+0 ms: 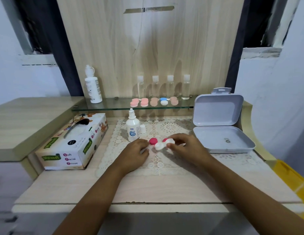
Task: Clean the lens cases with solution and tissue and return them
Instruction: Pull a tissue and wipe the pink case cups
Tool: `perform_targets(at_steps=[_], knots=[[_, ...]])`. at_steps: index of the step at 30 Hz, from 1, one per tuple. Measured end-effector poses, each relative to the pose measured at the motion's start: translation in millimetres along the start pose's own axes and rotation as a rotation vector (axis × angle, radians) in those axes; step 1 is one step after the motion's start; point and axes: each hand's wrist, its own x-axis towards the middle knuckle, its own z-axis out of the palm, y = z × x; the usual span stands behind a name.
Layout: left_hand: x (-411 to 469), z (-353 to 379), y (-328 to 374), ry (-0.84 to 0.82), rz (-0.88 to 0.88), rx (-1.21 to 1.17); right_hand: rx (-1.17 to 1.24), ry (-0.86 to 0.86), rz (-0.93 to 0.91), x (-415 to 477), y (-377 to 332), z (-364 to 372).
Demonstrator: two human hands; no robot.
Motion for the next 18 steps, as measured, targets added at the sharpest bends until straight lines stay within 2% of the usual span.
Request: perform_targets(at_steps=[8, 13, 18], knots=[[-0.6, -2.3, 0.0, -0.014, 0.002, -0.015, -0.259, -0.051, -0.105, -8.0, 3.6, 15.7], [-1.9, -11.4, 5.1, -0.084, -0.015, 0.027, -0.279, -0.068, -0.115, -9.0, 6.7, 16.8], [-7.2, -41.9, 11.4, -0.221, -0.062, 0.042, -0.297, -0.065, -0.132, -9.8, 7.2, 16.2]])
